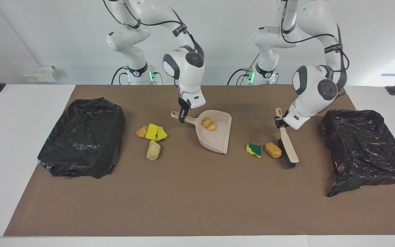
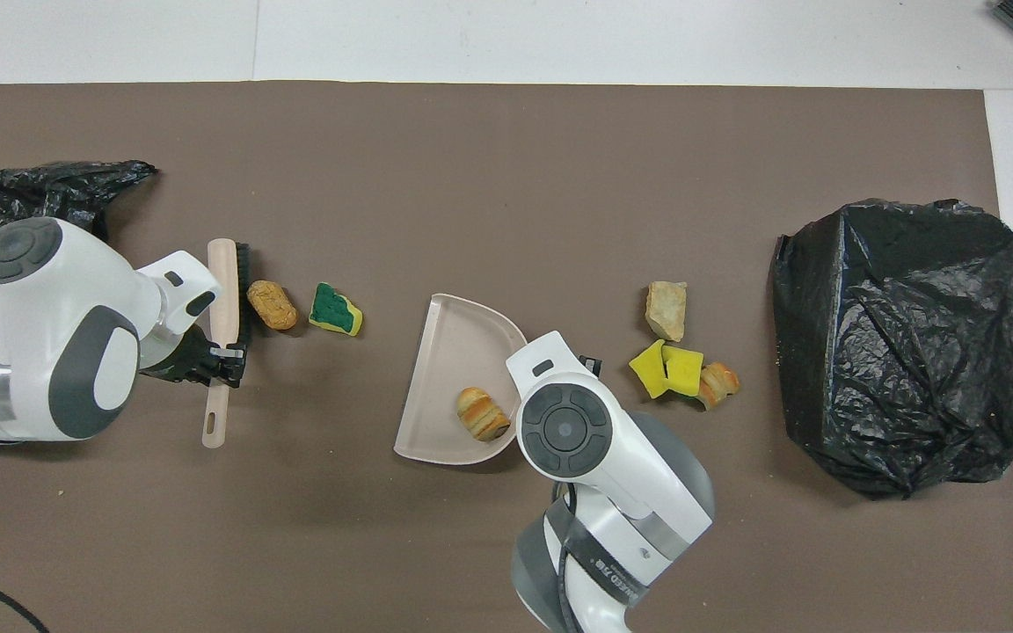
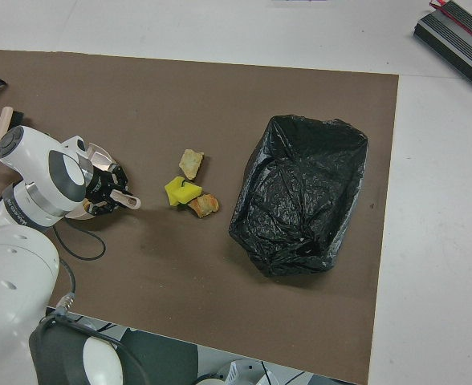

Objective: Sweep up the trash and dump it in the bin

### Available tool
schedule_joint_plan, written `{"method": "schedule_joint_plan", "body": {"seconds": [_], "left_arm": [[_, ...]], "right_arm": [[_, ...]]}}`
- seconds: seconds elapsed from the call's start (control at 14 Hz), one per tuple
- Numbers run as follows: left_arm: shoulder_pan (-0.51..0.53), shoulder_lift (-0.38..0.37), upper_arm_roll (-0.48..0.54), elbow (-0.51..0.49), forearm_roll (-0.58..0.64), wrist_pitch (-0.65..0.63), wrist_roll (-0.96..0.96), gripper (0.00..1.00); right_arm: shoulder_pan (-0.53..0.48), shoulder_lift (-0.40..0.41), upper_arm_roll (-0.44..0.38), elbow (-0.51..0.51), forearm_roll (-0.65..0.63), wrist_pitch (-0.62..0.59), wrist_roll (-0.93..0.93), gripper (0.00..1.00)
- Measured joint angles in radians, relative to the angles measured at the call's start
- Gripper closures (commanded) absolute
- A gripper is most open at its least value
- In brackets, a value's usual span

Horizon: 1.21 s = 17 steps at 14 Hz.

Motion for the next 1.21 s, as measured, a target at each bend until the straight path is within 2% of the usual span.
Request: {"method": "schedule_joint_plan", "body": {"seconds": [0.21, 0.86, 1.07, 1.21], "left_arm": [[-0.084, -0.007, -0.011, -0.019, -0.005, 0.000, 0.002, 1.00], [-0.441, -0.084, -0.020, -0.096, -0.061, 0.000, -0.014, 1.00], [-0.436, -0.096, -0.001, -0.106, -0.061, 0.000, -0.021, 1.00], [-0.372, -0.095, 0.011, -0.107, -0.061, 0.000, -0.019, 1.00]], "right_arm": [[0.000, -0.005, 0.000, 0.000, 0.000, -0.021, 0.036, 1.00], [0.000, -0.006, 0.000, -0.002, 0.000, -0.021, 0.039, 1.00], [0.000, -0.006, 0.000, -0.002, 0.000, -0.021, 0.039, 1.00], [0.000, -0.006, 0.000, -0.002, 0.000, -0.021, 0.039, 1.00]]}}
